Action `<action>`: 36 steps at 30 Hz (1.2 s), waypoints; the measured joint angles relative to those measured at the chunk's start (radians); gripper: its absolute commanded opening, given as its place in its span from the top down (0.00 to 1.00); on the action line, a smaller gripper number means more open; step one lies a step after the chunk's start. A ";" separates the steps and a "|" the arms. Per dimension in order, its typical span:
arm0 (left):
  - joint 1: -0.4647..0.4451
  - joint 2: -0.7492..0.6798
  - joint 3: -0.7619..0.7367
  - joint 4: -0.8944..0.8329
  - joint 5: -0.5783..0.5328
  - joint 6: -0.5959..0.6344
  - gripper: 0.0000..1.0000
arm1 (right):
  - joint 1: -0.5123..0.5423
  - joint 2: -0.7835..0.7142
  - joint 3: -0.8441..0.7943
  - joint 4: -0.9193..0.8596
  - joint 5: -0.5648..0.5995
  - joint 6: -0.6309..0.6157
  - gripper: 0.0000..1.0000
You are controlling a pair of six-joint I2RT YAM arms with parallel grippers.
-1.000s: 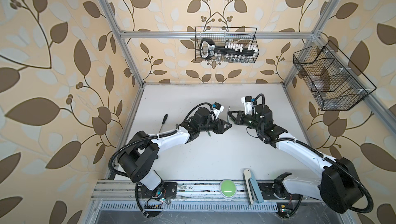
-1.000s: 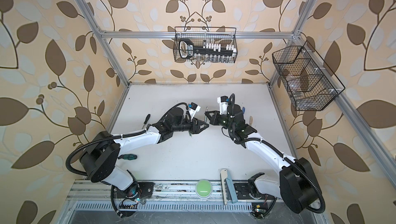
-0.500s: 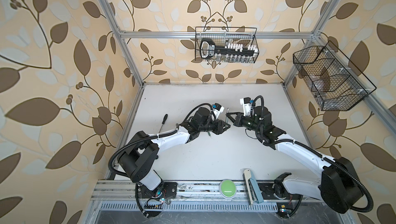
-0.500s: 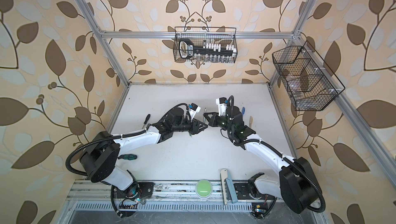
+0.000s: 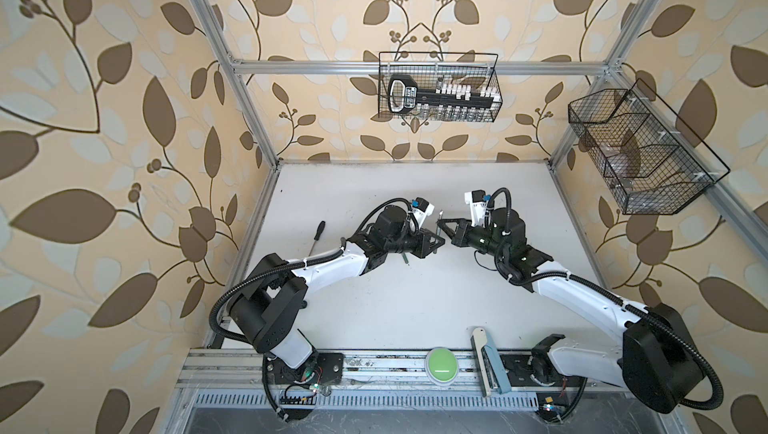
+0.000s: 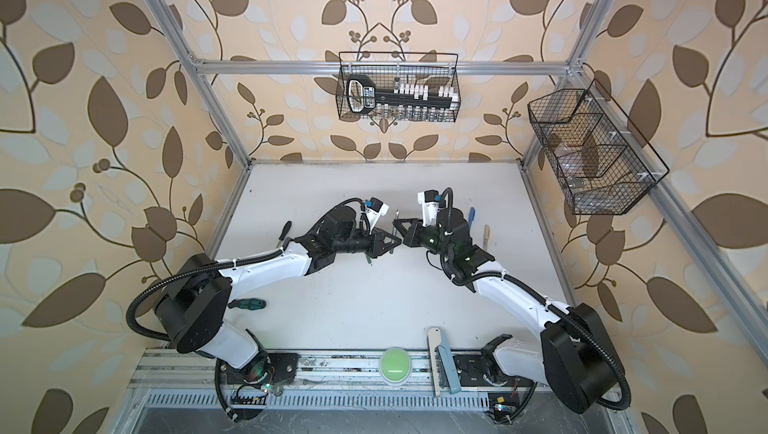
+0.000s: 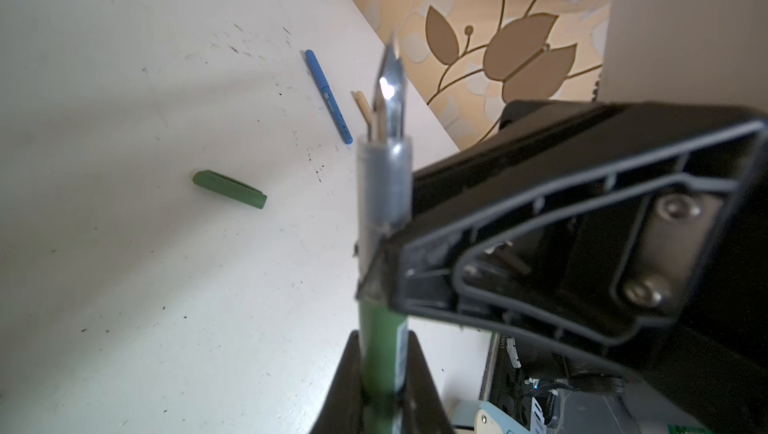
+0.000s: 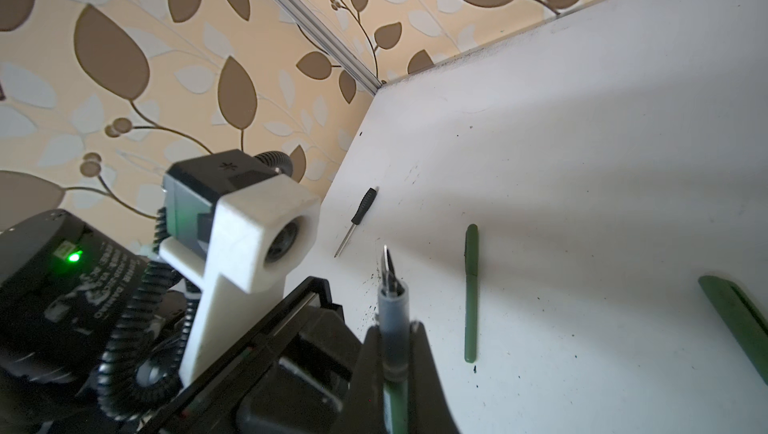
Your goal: Insert the pens into the pen caps
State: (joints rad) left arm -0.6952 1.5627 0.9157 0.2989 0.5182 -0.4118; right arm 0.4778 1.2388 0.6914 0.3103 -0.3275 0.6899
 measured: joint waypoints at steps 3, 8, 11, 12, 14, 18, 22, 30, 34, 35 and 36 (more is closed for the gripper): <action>0.000 0.000 0.010 -0.030 -0.006 0.012 1.00 | 0.000 -0.005 0.000 -0.017 0.011 -0.018 0.79; 0.000 -0.001 0.051 -0.152 -0.063 0.064 1.00 | -0.006 -0.053 0.048 -0.210 0.069 -0.106 0.63; 0.000 -0.011 0.054 -0.215 -0.105 0.095 1.00 | -0.039 -0.058 0.159 -0.375 0.113 -0.182 0.52; 0.000 -0.017 0.053 -0.235 -0.113 0.100 1.00 | -0.058 -0.051 0.207 -0.431 0.127 -0.210 0.50; 0.000 -0.033 0.051 -0.264 -0.136 0.110 1.00 | -0.098 -0.016 0.303 -0.527 0.152 -0.259 0.48; 0.000 -0.090 0.031 -0.299 -0.165 0.124 1.00 | -0.161 0.186 0.504 -0.692 0.205 -0.359 0.45; 0.000 -0.156 0.011 -0.326 -0.187 0.132 1.00 | -0.161 0.444 0.614 -0.803 0.214 -0.454 0.43; 0.000 -0.233 -0.010 -0.356 -0.212 0.151 1.00 | -0.159 0.758 0.778 -1.002 0.251 -0.602 0.45; 0.000 -0.242 -0.012 -0.371 -0.215 0.153 1.00 | -0.159 0.793 0.836 -1.053 0.265 -0.655 0.45; 0.000 -0.242 -0.012 -0.377 -0.215 0.155 1.00 | -0.159 0.800 0.846 -1.059 0.266 -0.665 0.45; 0.000 -0.242 -0.012 -0.384 -0.216 0.156 1.00 | -0.158 0.807 0.856 -1.065 0.269 -0.674 0.45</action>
State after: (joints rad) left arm -0.6952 1.3209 0.9035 -0.0849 0.3027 -0.2558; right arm 0.3195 2.0457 1.5478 -0.7547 -0.0582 0.0154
